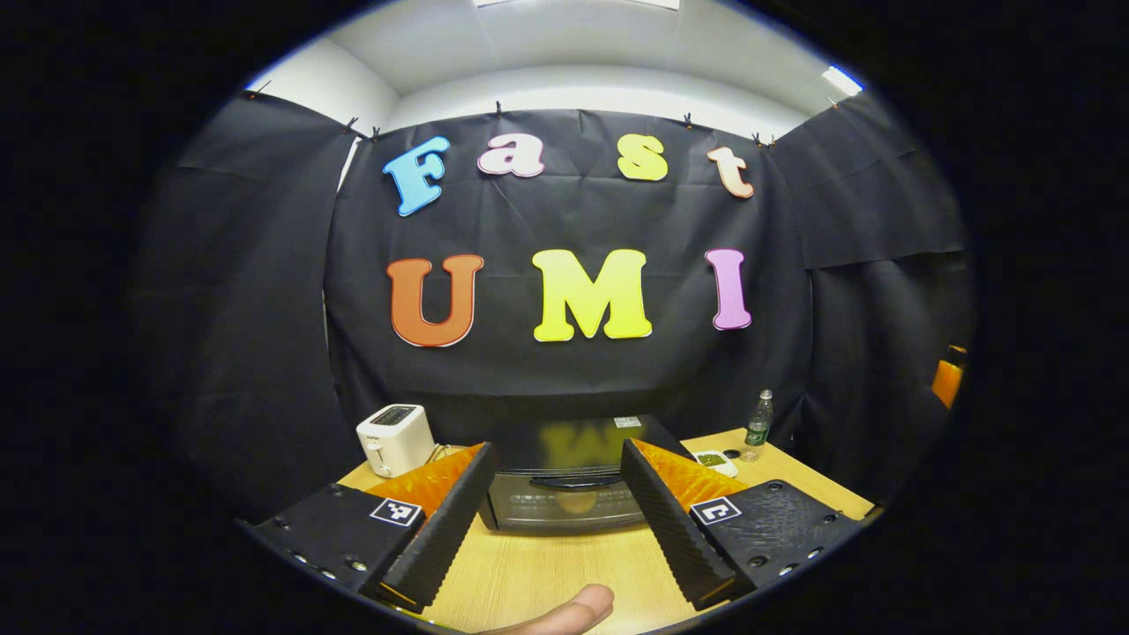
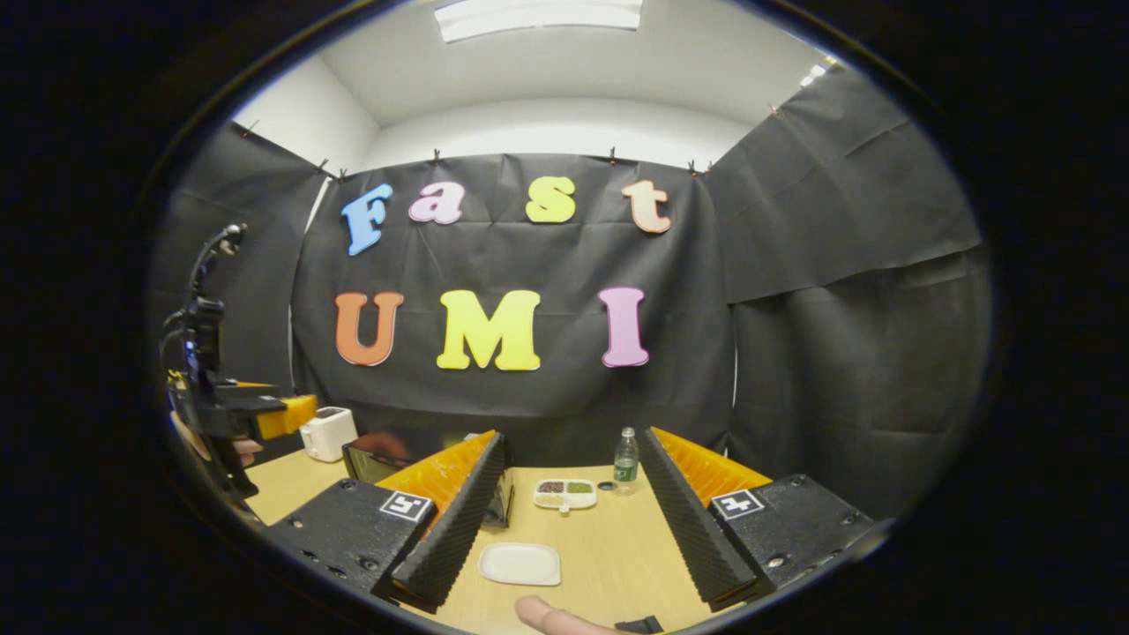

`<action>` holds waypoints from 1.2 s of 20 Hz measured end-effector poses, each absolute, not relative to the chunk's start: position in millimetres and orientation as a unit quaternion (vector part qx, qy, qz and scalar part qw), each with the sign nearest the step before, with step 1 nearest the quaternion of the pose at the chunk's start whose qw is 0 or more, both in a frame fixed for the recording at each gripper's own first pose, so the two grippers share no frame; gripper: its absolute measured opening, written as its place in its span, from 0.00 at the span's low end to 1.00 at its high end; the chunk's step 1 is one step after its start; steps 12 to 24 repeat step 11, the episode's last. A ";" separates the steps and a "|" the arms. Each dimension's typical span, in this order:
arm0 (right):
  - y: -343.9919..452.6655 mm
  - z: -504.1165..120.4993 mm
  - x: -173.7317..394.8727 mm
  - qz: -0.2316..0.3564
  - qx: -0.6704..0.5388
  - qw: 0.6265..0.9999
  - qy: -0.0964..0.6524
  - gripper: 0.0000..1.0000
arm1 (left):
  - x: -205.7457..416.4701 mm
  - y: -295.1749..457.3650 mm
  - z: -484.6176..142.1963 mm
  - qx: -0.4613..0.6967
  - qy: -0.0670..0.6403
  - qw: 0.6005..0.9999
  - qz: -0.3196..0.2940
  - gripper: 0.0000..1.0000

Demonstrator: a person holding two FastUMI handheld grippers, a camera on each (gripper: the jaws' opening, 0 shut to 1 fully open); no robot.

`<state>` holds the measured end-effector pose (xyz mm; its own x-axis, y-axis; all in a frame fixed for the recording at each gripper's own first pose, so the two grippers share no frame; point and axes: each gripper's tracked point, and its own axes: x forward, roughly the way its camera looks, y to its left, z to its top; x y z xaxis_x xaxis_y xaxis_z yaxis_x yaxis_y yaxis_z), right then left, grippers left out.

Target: Open the electric oven with the left hand, put the food in, and close the electric oven.

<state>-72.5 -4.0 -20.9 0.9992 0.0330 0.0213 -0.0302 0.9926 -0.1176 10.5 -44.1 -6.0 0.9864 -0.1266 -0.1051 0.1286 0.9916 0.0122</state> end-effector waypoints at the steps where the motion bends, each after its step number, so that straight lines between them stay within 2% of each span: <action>1: -5.5 -21.2 -73.8 0.014 -0.058 0.998 -0.011 0.95 | 1.9 -40.9 -2.5 0.007 0.049 0.997 -0.061 0.95; 5: -14.1 -22.2 -76.2 0.011 -0.053 0.998 -0.011 0.95 | -34.0 -42.0 7.6 0.020 0.042 0.996 -0.080 0.94; 6: -17.2 -21.0 -79.7 0.010 -0.052 0.999 -0.012 1.00 | -41.0 -42.1 10.5 0.012 0.039 0.996 -0.080 0.95; 9: -24.0 -17.8 -84.1 0.006 -0.048 0.999 -0.015 1.00 | -58.7 -35.3 15.4 0.001 0.028 0.997 -0.068 0.94; 10: -23.8 -17.6 -83.3 0.006 -0.048 0.999 -0.016 0.95 | -63.2 -32.4 18.2 0.003 0.021 0.998 -0.060 0.95; 11: -23.0 -18.2 -83.1 0.008 -0.048 0.999 -0.016 1.00 | -67.2 -30.4 20.9 0.006 0.013 0.998 -0.055 0.95; 24: -23.0 -18.2 -83.1 0.008 -0.048 0.999 -0.016 1.00 | -67.2 -30.4 20.9 0.006 0.013 0.998 -0.055 0.95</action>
